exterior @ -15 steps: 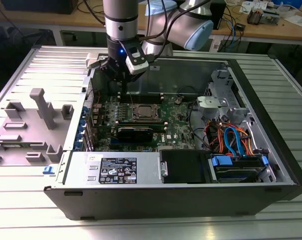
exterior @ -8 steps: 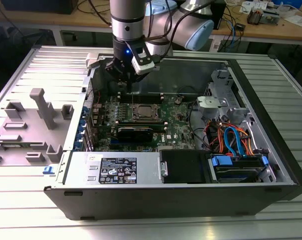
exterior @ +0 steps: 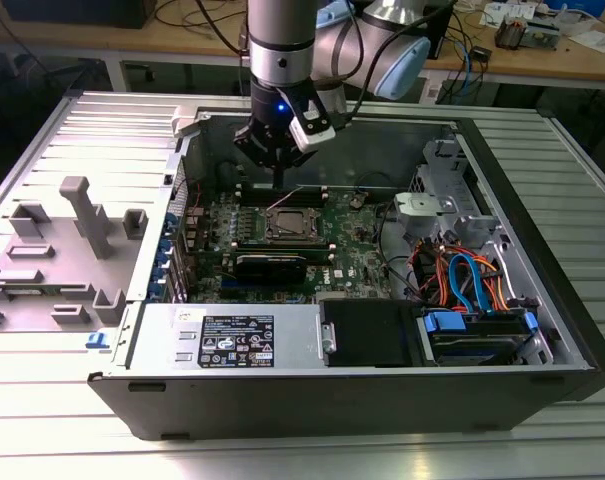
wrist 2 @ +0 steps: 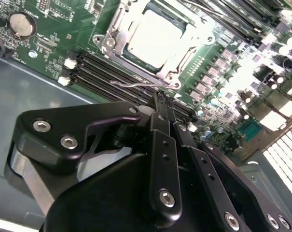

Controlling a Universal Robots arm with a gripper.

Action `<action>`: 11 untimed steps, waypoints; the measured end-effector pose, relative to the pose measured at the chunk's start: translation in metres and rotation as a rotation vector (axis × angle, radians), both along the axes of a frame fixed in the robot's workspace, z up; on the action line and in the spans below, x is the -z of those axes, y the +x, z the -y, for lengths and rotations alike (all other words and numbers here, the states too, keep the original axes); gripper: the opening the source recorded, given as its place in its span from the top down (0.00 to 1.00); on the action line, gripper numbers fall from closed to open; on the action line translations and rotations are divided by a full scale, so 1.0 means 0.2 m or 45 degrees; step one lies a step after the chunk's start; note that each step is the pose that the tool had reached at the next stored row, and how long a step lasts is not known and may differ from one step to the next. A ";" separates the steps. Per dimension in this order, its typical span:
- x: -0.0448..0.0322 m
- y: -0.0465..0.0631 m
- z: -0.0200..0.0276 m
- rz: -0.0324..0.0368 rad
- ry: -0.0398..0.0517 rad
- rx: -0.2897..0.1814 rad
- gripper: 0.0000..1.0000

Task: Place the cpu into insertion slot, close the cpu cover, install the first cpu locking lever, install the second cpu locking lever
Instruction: 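Install the first cpu locking lever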

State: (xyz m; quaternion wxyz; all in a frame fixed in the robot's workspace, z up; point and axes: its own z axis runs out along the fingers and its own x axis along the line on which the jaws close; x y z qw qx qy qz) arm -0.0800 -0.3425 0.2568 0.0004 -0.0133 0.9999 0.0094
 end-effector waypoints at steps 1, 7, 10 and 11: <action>0.003 0.00 -0.001 0.0002 0.000 -0.007 0.89; 0.019 0.04 -0.002 0.0041 -0.003 -0.025 0.89; 0.034 0.06 -0.002 0.0040 -0.005 -0.025 0.89; 0.040 0.07 -0.002 0.0040 -0.007 -0.025 0.89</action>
